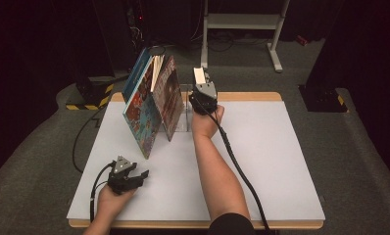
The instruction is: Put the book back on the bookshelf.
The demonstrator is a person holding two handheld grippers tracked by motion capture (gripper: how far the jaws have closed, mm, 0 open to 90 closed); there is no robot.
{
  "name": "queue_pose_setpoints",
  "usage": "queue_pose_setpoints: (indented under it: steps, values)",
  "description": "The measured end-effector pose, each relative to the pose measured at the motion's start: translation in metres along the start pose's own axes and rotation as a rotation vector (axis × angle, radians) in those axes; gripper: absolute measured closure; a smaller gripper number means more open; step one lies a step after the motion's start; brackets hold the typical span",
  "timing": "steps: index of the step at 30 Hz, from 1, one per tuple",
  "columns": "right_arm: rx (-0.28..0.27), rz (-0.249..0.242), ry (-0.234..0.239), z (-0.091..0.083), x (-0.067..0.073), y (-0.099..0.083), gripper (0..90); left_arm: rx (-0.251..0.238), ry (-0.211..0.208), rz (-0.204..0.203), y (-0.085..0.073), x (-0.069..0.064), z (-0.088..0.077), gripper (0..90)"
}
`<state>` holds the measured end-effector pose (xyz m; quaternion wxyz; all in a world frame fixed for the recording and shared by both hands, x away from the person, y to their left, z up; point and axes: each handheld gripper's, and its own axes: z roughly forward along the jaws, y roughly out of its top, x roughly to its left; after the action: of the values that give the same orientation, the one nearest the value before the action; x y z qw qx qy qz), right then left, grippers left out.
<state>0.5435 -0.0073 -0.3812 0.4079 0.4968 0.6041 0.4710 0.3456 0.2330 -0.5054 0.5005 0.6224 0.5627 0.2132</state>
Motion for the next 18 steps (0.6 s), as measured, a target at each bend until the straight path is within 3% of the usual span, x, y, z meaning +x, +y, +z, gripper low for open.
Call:
queue_pose_setpoints:
  steps: [18]
  values:
    - [0.063,0.028,0.073,-0.0006,-0.0070,-0.0077,40.8,0.002,0.001,0.000,-0.0002,-0.0003,0.0006,38.3]
